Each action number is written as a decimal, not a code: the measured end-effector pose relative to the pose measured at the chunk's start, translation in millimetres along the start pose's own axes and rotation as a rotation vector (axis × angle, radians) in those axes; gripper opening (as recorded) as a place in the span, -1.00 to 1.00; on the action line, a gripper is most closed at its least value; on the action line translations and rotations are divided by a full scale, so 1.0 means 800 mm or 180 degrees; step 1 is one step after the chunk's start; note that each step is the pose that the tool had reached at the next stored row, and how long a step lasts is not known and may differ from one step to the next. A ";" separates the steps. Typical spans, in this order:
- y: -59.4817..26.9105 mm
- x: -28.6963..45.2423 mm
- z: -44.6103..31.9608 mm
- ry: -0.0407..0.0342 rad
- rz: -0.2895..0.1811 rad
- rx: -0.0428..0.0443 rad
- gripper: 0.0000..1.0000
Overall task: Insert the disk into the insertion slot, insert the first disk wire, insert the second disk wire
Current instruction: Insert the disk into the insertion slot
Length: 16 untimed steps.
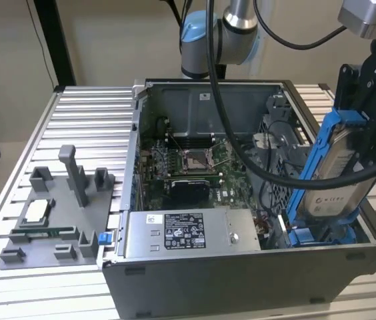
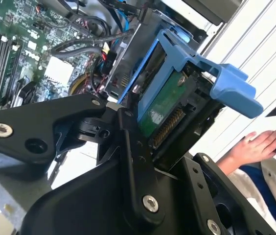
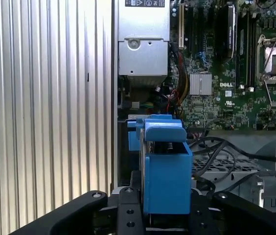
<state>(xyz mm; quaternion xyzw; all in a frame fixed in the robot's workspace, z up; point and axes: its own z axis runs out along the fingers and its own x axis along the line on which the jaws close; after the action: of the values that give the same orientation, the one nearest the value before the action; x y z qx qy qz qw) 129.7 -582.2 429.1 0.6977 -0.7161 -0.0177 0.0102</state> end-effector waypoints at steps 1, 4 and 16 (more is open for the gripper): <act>0.000 0.0000 0.0016 -0.0013 -0.0001 0.0000 -1.00; -0.001 0.0000 0.0052 -0.0074 -0.0003 -0.0002 -1.00; -0.004 0.0000 0.0119 -0.0149 -0.0006 -0.0004 -1.00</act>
<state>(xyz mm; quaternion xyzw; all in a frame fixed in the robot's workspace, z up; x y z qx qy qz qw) 132.6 -582.1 419.5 0.6978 -0.7155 -0.0345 -0.0061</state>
